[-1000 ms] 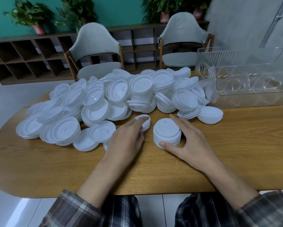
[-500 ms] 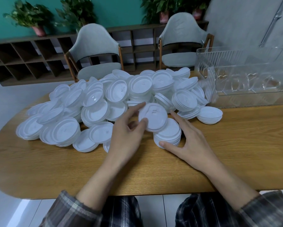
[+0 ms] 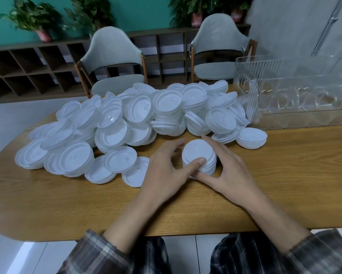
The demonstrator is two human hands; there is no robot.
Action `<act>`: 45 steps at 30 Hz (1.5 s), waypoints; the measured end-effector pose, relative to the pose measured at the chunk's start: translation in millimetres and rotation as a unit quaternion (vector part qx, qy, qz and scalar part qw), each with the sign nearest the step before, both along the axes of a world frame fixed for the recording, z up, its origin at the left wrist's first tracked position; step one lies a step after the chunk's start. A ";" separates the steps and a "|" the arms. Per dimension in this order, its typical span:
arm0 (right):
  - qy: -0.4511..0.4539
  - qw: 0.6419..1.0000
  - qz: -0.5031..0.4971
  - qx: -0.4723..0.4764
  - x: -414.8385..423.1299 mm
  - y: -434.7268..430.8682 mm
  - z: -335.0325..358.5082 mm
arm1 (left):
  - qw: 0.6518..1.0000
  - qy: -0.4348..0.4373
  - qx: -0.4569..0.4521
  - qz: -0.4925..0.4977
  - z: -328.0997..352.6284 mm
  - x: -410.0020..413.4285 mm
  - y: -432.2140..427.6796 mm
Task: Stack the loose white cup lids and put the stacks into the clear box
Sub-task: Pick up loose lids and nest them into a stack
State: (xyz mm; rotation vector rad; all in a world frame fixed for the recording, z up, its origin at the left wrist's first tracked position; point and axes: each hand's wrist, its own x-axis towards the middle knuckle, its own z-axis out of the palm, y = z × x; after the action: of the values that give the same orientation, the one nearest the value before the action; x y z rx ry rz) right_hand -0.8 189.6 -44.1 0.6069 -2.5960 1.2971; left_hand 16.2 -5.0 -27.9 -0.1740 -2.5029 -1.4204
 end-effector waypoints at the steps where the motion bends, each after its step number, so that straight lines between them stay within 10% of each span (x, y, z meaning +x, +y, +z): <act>1: 0.001 1.000 0.001 0.001 -0.1 -0.2 -0.3 | 1.000 -0.006 0.004 -0.017 1.3 -0.8 -0.4; 20: 0.003 1.000 0.013 0.019 -1.1 -0.8 -1.3 | 0.996 0.024 -0.068 -0.047 1.5 -3.8 -0.5; 32: -0.012 1.000 -0.002 0.026 0.5 -1.7 -0.2 | 0.910 0.193 -0.365 0.043 -15.9 32.9 -66.3; 45: -0.015 0.999 -0.003 0.041 3.2 -2.2 4.3 | 0.918 0.213 -0.326 0.069 -8.3 32.1 -53.7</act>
State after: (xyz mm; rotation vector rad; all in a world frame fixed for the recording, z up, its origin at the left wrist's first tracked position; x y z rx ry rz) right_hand 2.4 187.4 -39.8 0.5966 -2.6843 1.2135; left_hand 48.3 -58.7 -36.2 -0.3733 -2.4411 -0.3855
